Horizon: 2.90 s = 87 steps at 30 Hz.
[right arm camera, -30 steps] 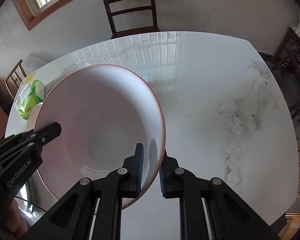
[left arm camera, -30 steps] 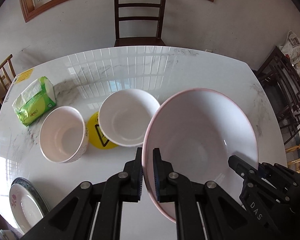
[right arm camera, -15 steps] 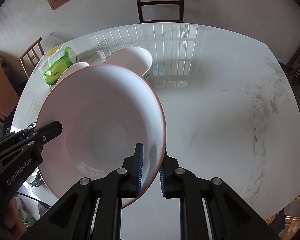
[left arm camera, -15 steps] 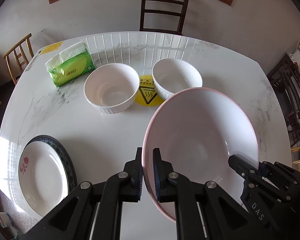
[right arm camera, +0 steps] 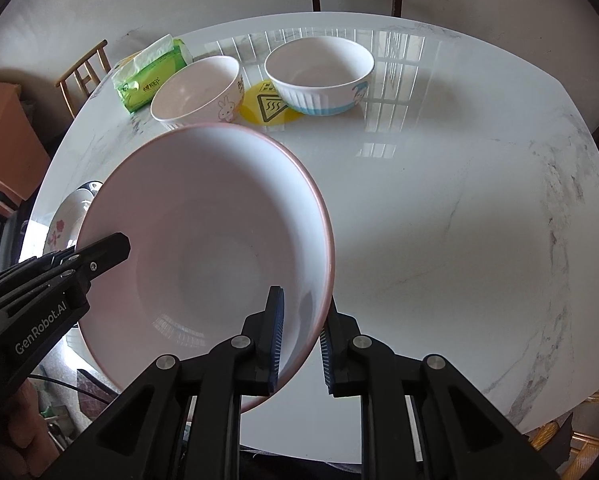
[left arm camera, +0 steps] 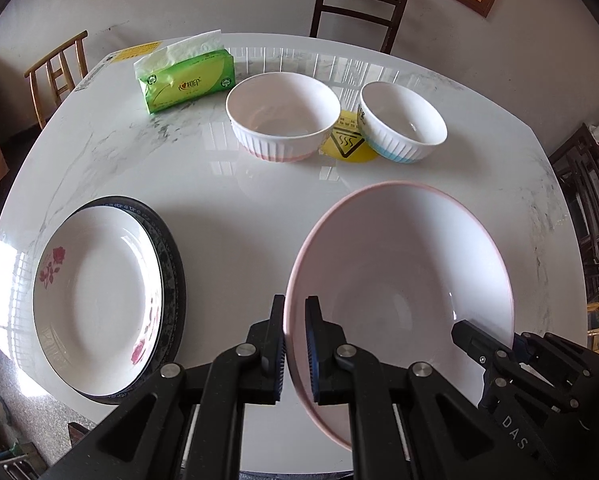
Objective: Organize plates and bowls
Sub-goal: 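Lift the pink bowl and carry it beside the plate stack, then lower the pink bowl onto the table and open both grippers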
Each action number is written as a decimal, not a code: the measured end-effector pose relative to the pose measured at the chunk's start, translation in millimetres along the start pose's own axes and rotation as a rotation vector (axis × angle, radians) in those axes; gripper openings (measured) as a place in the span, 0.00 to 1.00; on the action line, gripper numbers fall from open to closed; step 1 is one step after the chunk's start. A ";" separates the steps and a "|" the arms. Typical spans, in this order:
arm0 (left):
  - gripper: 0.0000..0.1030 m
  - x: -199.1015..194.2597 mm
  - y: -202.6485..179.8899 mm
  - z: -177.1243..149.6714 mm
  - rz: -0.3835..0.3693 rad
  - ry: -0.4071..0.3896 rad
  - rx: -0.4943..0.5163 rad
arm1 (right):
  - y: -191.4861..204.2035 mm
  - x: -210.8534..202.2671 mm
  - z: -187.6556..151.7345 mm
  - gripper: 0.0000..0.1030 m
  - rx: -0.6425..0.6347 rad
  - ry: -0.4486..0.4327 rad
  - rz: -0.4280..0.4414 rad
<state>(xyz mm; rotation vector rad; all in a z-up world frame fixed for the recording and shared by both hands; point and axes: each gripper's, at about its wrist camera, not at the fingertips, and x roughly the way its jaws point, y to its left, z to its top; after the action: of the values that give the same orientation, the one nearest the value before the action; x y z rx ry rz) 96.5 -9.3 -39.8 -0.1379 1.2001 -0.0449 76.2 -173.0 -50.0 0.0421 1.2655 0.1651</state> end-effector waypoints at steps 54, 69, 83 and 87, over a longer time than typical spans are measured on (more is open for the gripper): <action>0.11 30.6 -0.4 -18.0 -0.064 0.054 -0.009 | -11.0 24.0 -17.6 0.25 0.050 0.023 0.043; 0.22 15.0 14.0 -13.6 -0.086 0.032 -0.029 | -19.8 4.7 -8.8 0.40 0.073 -0.033 0.058; 0.24 -11.6 19.2 -8.4 -0.210 -0.013 -0.022 | -25.9 -21.3 9.4 0.40 0.108 -0.101 0.086; 0.25 -18.1 21.7 -4.3 -0.219 -0.025 -0.020 | -18.2 -21.5 11.4 0.40 0.091 -0.098 0.093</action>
<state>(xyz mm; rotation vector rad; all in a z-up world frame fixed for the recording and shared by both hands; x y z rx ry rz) 85.1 13.7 -27.4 -0.2865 1.1570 -0.2221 82.6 -193.5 -28.5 0.1851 1.1736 0.1835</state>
